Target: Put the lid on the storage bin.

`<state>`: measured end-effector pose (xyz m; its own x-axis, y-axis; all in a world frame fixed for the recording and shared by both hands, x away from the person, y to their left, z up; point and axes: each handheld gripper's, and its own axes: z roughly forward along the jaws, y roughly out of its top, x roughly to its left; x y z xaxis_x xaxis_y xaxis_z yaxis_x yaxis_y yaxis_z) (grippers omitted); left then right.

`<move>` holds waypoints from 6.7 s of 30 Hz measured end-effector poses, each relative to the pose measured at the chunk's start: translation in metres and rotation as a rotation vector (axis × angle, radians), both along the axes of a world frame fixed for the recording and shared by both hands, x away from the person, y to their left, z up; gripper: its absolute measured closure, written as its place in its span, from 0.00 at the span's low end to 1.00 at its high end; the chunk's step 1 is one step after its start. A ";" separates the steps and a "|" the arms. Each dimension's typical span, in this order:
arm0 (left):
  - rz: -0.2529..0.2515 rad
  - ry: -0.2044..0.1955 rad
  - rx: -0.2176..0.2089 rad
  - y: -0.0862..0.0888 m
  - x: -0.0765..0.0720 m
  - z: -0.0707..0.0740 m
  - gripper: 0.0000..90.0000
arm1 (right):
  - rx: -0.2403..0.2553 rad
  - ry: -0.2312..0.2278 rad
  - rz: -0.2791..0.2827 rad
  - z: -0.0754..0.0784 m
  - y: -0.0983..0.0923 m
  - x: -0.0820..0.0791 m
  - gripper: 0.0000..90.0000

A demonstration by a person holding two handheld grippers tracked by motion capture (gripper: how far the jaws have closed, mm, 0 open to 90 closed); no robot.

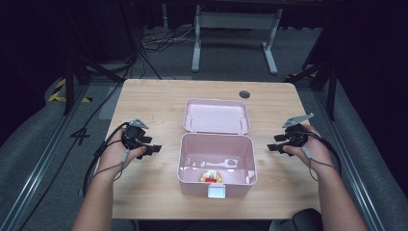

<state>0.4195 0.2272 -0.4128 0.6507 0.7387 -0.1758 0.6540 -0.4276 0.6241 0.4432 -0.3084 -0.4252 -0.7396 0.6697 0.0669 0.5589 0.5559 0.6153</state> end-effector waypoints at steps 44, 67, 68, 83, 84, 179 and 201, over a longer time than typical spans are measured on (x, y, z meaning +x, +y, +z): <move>0.038 -0.121 -0.148 -0.098 0.131 0.035 0.41 | 0.102 -0.122 -0.008 0.008 -0.006 -0.045 0.47; 0.061 0.085 -0.202 -0.101 0.149 0.001 0.48 | 0.159 -0.115 0.009 0.010 -0.005 -0.052 0.47; 0.059 0.091 -0.206 -0.101 0.149 0.001 0.49 | 0.158 -0.113 0.008 0.009 -0.005 -0.052 0.47; 0.070 0.021 -0.228 -0.101 0.143 0.021 0.72 | 0.165 -0.131 0.009 0.011 -0.006 -0.052 0.47; 0.068 0.005 -0.224 -0.101 0.142 0.023 0.72 | 0.165 -0.131 0.009 0.011 -0.006 -0.052 0.47; 0.014 -0.569 -0.335 -0.085 -0.054 0.122 0.72 | 0.217 -0.180 0.068 0.054 0.005 -0.066 0.64; -0.045 -0.510 -0.318 -0.077 -0.066 0.118 0.67 | 0.291 -0.148 0.133 0.075 0.026 -0.089 0.84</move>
